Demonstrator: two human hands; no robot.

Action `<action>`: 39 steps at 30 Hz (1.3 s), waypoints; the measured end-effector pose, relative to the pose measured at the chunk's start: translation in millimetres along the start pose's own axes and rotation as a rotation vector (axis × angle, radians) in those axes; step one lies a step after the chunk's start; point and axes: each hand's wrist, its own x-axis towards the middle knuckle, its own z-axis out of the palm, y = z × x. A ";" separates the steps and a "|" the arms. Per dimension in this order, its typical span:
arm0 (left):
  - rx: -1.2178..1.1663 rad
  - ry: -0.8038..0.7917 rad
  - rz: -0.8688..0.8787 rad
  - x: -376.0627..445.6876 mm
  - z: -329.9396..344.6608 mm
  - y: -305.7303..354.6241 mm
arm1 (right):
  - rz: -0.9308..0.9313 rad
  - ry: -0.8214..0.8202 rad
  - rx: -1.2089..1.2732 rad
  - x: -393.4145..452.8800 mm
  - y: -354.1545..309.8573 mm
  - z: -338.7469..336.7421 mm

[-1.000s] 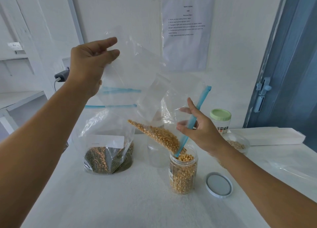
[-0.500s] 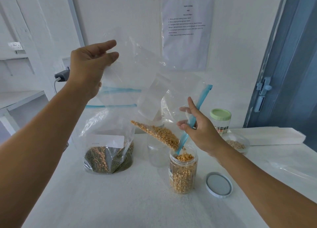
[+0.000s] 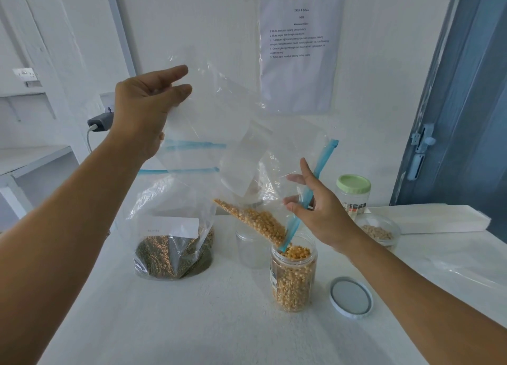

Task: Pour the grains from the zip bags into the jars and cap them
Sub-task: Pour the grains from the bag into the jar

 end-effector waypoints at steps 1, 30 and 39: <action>0.001 0.002 -0.004 0.0 -0.5 -0.9 | 0.001 -0.001 0.001 0.1 0.2 -0.1; 0.018 0.009 0.002 7.6 -5.5 -1.2 | -0.036 0.017 0.033 4.3 0.2 1.2; 0.058 -0.029 -0.009 0.3 4.9 3.3 | -0.010 0.001 0.039 -6.6 8.8 1.2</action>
